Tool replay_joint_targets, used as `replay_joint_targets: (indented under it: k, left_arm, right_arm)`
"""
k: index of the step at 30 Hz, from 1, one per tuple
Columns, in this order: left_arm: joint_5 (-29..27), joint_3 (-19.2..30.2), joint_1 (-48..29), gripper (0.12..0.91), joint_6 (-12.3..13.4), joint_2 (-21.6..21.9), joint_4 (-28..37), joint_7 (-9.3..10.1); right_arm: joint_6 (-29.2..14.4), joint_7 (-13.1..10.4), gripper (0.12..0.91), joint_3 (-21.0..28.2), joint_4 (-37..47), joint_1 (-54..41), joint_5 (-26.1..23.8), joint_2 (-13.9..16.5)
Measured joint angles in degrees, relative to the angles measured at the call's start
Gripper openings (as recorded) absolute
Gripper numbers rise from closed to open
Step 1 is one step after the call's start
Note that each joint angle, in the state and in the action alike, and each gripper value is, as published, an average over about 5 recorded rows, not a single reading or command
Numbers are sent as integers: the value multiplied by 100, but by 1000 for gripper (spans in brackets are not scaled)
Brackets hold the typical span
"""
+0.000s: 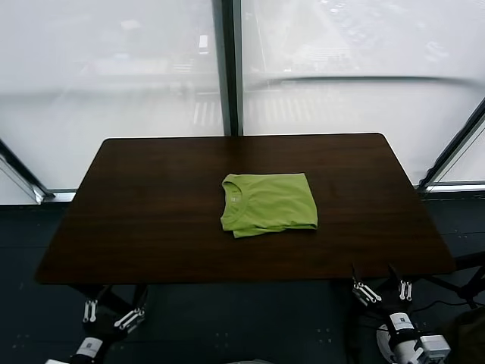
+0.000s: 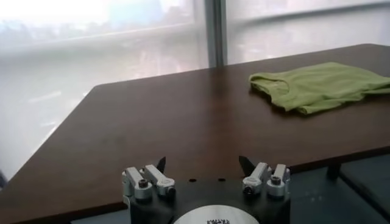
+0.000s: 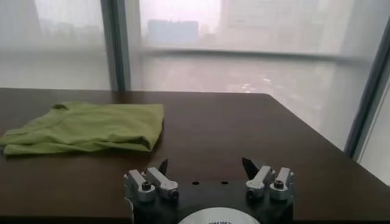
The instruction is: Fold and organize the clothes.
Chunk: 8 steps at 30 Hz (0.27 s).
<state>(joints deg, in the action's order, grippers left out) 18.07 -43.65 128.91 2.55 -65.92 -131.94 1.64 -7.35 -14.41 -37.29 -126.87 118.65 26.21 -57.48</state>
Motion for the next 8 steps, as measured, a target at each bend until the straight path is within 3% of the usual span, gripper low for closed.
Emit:
replay_joint_targets:
  k: [8]
  left_arm:
    - [0, 5, -5, 907, -16, 5, -8, 0]
  right_arm:
    - [10, 3, 907, -8, 0, 9, 0, 22]
